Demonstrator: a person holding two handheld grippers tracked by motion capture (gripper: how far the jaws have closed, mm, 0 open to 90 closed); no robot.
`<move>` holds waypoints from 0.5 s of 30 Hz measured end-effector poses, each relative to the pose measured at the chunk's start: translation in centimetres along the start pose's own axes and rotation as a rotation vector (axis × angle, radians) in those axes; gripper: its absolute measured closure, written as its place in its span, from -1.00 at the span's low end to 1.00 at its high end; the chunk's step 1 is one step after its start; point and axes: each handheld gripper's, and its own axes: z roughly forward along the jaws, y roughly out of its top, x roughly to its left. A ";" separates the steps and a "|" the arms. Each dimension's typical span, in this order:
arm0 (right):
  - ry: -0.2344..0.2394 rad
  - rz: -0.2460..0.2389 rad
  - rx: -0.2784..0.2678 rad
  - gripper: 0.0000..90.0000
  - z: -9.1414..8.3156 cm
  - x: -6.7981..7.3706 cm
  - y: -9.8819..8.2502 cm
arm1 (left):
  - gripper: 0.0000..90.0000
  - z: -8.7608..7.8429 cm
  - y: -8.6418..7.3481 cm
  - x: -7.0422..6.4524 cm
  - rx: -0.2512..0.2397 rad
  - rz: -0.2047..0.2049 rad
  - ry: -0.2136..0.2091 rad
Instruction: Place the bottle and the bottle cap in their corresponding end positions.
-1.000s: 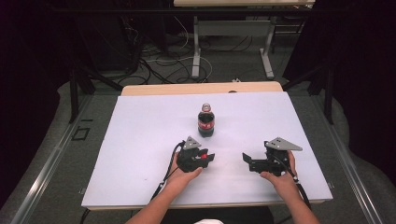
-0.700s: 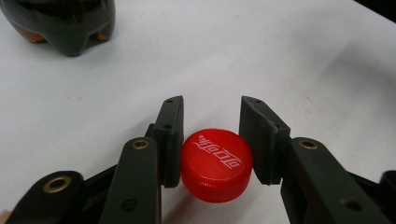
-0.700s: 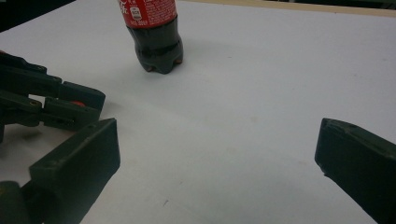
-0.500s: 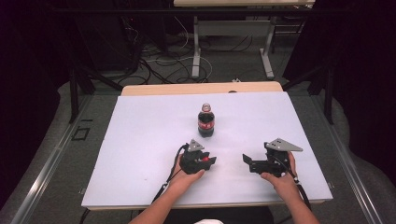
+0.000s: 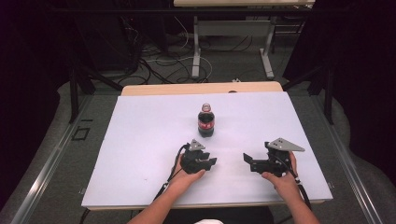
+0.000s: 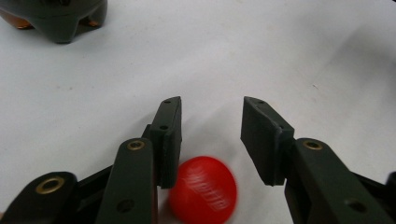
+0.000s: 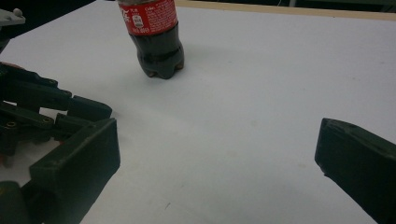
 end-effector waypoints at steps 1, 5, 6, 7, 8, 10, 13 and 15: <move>-0.006 0.004 -0.002 -1.00 0.0 0.1 0.0 | 0.27 0.1 0.0 -0.1 -0.010 -0.024 -0.010; -0.001 0.002 0.001 -1.00 0.0 0.0 0.0 | 0.19 0.1 0.0 -0.1 -0.011 -0.035 -0.012; -0.003 0.008 0.002 -1.00 -0.1 0.0 0.0 | 0.17 0.1 0.0 -0.1 -0.010 -0.034 -0.013; 0.001 0.008 -0.006 -1.00 -0.2 0.0 0.0 | 0.16 0.1 0.0 -0.1 -0.011 -0.034 -0.013; -0.003 0.007 -0.005 -1.00 -0.3 -0.1 0.1 | 0.14 0.1 0.0 -0.1 -0.011 -0.034 -0.016; 0.001 0.010 -0.010 -1.00 -0.3 -0.2 0.0 | 0.07 0.0 0.0 0.0 -0.012 -0.008 -0.008; -0.001 0.018 -0.011 -1.00 -0.5 -0.3 0.0 | -0.04 0.0 0.0 -0.2 -0.022 -0.023 -0.011; -0.001 0.020 -0.014 -1.00 -0.5 -0.3 0.0 | -0.08 -0.3 0.3 0.0 -0.032 0.001 -0.006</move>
